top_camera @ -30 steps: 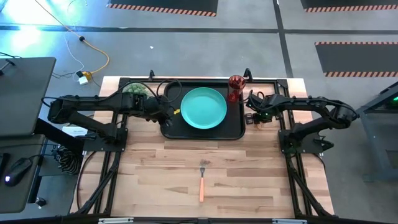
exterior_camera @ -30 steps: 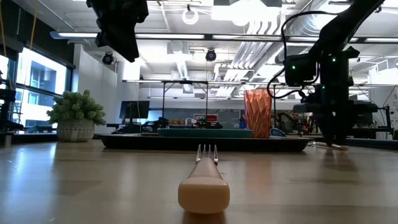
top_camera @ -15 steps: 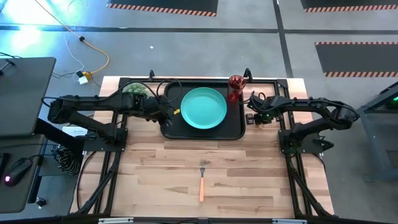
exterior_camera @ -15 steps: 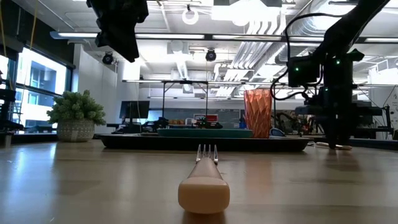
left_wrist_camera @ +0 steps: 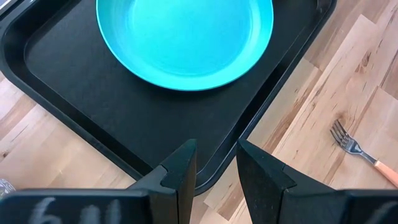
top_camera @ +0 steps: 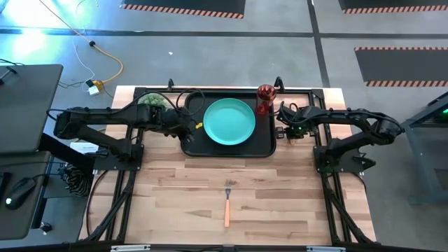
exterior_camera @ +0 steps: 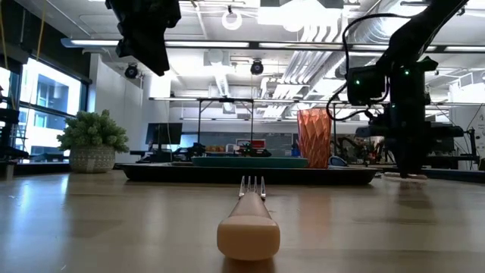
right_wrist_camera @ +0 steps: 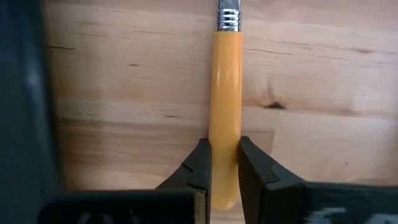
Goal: Pick and place plate/cup/fork/spoon on tray
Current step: Put the yellow spoon on the black tray to the left of the blue plate
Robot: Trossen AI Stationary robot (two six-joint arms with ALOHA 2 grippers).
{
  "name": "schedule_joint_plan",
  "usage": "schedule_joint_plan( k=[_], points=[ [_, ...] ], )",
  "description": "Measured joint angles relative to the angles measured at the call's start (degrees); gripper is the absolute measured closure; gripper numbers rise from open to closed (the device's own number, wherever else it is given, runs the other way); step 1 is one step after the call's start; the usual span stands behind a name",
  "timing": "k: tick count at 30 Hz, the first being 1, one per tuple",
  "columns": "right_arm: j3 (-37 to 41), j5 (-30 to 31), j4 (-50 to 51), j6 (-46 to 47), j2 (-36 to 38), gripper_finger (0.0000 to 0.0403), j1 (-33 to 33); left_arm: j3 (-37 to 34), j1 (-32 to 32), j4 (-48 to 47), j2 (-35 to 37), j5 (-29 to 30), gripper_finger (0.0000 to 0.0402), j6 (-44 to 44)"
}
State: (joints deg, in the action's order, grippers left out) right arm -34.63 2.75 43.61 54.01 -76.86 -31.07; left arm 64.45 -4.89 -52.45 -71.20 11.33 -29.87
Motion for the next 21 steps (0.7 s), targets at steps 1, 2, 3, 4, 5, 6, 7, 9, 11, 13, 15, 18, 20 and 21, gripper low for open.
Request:
schedule_joint_plan(
  k=[1, 2, 3, 4, 5, 6, 7, 9, 11, 13, 15, 18, 20, 21],
  points=[
    [-0.50, 0.05, 0.52, 0.29, 0.00, 0.0378, 0.43, 0.00, 0.00, 0.00, 0.02, 0.00, 0.0296, 0.03],
    [-1.16, 0.20, 1.37, 1.02, 0.00, 0.0378, 0.97, 0.00, 0.00, 0.00, 0.02, 0.00, 0.0296, 0.03],
    [-1.89, 0.53, 2.35, 1.58, 0.00, 0.0378, 1.56, 0.00, 0.00, 0.00, 0.02, -0.01, 0.0296, 0.06],
    [-2.76, 0.93, 3.49, 2.32, 0.00, 0.0378, 2.21, 0.00, 0.00, 0.00, 0.02, 0.00, 0.0296, 0.07],
    [-3.70, 1.34, 4.68, 2.94, 0.02, 0.0378, 2.89, 0.00, 0.00, 0.00, 0.02, -0.02, 0.0296, 0.07],
    [-4.58, 1.62, 5.98, 3.85, 0.02, 0.0378, 3.59, 0.00, 0.00, 0.00, 0.02, -0.01, 0.0296, 0.07],
    [-5.39, 1.85, 7.57, 4.75, 0.02, 0.0378, 4.35, 0.00, 0.00, 0.00, 0.02, -0.02, 0.0296, 0.07],
    [-7.16, 2.34, 10.43, 6.43, 0.02, 0.0378, 5.89, 0.00, 0.00, 0.00, 0.02, -0.01, 0.0296, 0.07],
    [-9.08, 2.81, 12.69, 8.05, 0.04, 0.0378, 7.62, 0.00, -0.01, 0.00, 0.02, -0.02, 0.0296, 0.07],
    [-10.75, 2.81, 15.24, 9.46, 0.04, 0.0378, 9.51, 0.00, 0.00, 0.00, 0.02, -0.02, 0.0296, 0.07],
    [-12.80, 2.84, 16.95, 10.87, 0.07, 0.0378, 11.86, 0.00, 0.00, 0.00, 0.02, -0.02, 0.0296, 0.07],
    [-15.80, 2.80, 20.04, 15.00, 0.09, 0.0378, 16.15, 0.00, 0.00, 0.00, 0.02, -0.02, 0.0296, 0.07],
    [-17.86, 2.77, 22.21, 18.38, 0.11, 0.0378, 19.36, 0.00, 0.00, 0.00, 0.02, -0.02, 0.0296, -0.03],
    [-18.86, 2.74, 22.78, 20.13, 0.11, 0.0378, 21.11, 0.00, -0.01, 0.01, 0.01, -0.02, 0.0296, -0.05]
  ],
)
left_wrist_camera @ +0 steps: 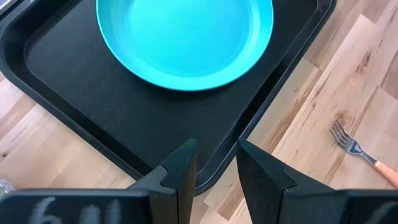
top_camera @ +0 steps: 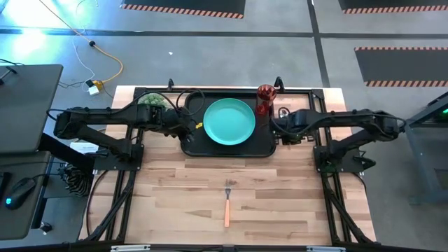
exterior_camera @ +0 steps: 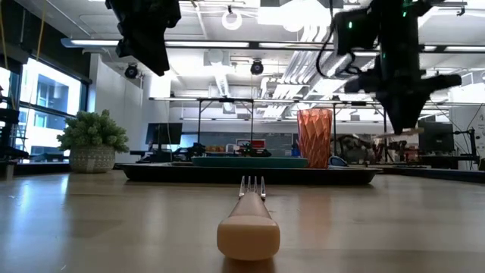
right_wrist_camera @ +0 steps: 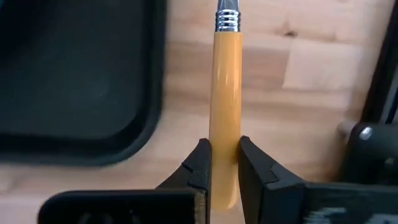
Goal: Pick and place plate/cup/fork/spoon on tray
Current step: Put the yellow spoon on the black tray to the left of the blue plate
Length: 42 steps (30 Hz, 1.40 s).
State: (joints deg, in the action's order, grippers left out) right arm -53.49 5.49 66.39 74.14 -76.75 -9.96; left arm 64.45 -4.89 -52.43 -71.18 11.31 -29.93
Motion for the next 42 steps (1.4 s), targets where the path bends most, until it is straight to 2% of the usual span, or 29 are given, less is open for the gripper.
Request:
schedule_joint_plan(
  k=[12, 21, 28, 32, 38, 42],
  points=[
    [-8.68, 0.88, 1.43, 25.14, 0.00, 0.0378, 21.60, 0.00, 0.00, 0.03, 0.01, 0.00, 0.0296, 0.06],
    [-10.25, 11.27, -9.32, 39.44, -0.49, 0.0378, 34.57, 0.00, -0.01, 0.01, 0.01, -0.02, 0.0296, 1.71],
    [-10.25, 16.81, -20.87, 41.27, -5.47, 0.0378, 38.39, 0.00, 0.01, -0.01, 0.01, -0.63, 0.0296, 3.98],
    [-10.25, 18.61, -29.76, 38.26, -9.45, 0.0378, 38.61, 0.00, 0.01, -0.03, 0.01, -0.69, 0.0296, 4.10],
    [-10.25, 20.05, -41.68, 32.95, -13.56, 0.0378, 38.51, 0.00, 0.03, -0.32, 0.76, -3.87, 0.0296, 4.26],
    [-11.69, 19.95, -43.93, 29.80, -15.08, 0.0378, 38.51, 0.00, 0.01, -0.34, 2.10, -3.92, 0.0296, 2.91]
  ],
)
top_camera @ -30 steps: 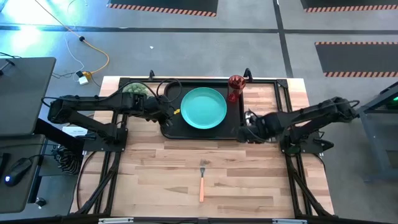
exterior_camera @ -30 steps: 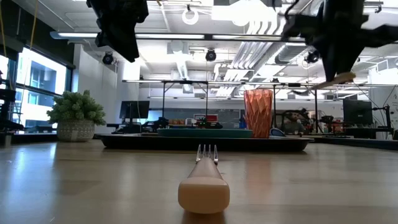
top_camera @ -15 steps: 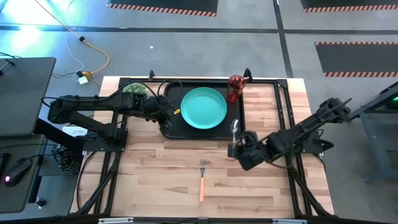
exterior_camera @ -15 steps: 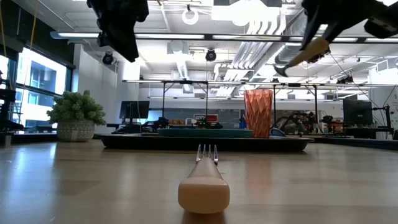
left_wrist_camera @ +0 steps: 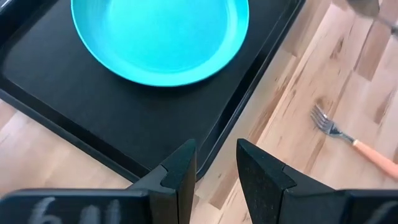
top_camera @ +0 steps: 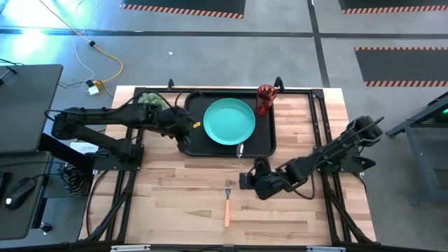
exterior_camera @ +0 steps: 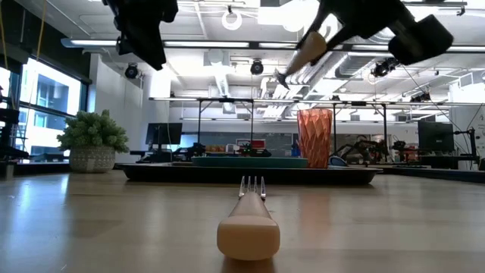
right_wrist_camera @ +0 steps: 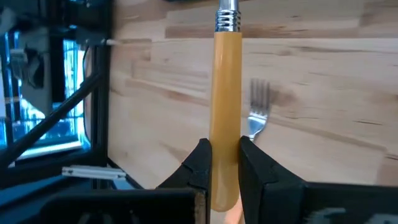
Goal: Pick and place plate/cup/fork/spoon on tray
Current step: Put the yellow spoon on the black tray to the left of the blue plate
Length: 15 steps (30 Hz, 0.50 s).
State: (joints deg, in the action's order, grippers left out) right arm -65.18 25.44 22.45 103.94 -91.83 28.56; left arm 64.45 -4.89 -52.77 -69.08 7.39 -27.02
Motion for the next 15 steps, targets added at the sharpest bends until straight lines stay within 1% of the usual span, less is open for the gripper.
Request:
schedule_joint_plan(
  k=[4, 7, 11, 15],
  points=[
    [-4.65, -0.11, 1.45, -5.20, -0.93, 0.0378, -0.19, 0.00, 0.00, 0.09, 1.77, 0.01, 0.0296, -2.08],
    [-8.47, -0.47, 5.49, -8.70, -1.54, 0.0378, -0.67, 0.00, 0.00, 0.02, 3.27, 0.01, 0.0296, -4.18],
    [-14.08, -1.46, 10.92, -12.83, -2.24, 0.0379, -1.46, 0.00, 0.00, 0.00, 5.34, 0.01, 0.0296, -4.40],
    [-19.30, -1.97, 16.86, -14.18, -3.85, 0.0379, -1.69, 0.00, 0.00, -0.61, 7.61, 0.01, 0.0296, -4.44]
  ],
)
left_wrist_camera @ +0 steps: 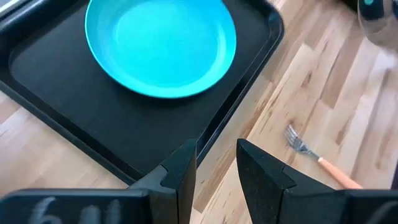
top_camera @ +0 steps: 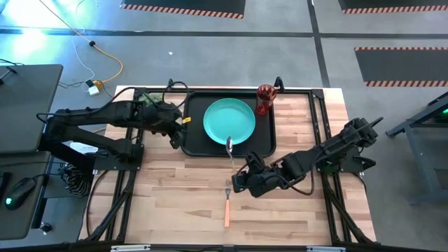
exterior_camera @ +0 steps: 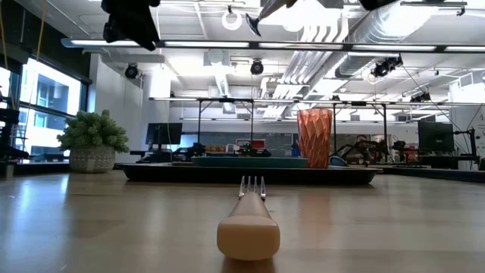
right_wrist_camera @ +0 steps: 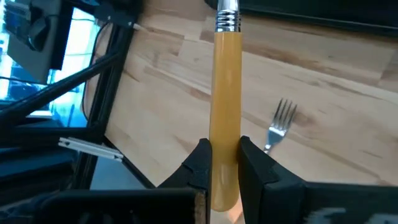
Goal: Pick and place plate/cup/fork/spoon on tray
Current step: Put the yellow spoon on the black tray to the left of the blue plate
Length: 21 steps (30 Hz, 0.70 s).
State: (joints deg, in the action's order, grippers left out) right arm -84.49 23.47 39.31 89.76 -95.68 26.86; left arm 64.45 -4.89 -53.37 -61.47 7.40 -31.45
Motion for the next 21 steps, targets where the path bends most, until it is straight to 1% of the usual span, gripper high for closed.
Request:
schedule_joint_plan(
  k=[4, 9, 15, 20, 21],
  points=[
    [-5.32, -1.21, 4.29, 0.21, -3.02, 0.0379, 0.01, 0.00, 0.00, -1.51, 2.30, 0.01, 0.0296, -1.19],
    [-11.87, -1.71, 5.58, 2.94, -9.23, 0.0379, 0.01, 0.00, 0.00, -3.65, 4.76, 0.59, 0.0296, -1.06],
    [-20.88, -4.05, 6.27, 7.71, -19.04, 0.0379, 0.01, 0.00, 0.00, -4.30, 7.32, 0.67, 0.0296, 0.14],
    [-29.24, -7.33, 9.59, 10.51, -27.40, 0.0402, 0.01, 0.00, 0.00, -4.74, 8.72, 0.66, 0.0296, 0.65],
    [-30.76, -7.71, 10.21, 10.79, -28.96, 0.0400, 0.01, 0.00, 0.00, -4.78, 8.83, 0.66, 0.0296, 1.09]
  ],
)
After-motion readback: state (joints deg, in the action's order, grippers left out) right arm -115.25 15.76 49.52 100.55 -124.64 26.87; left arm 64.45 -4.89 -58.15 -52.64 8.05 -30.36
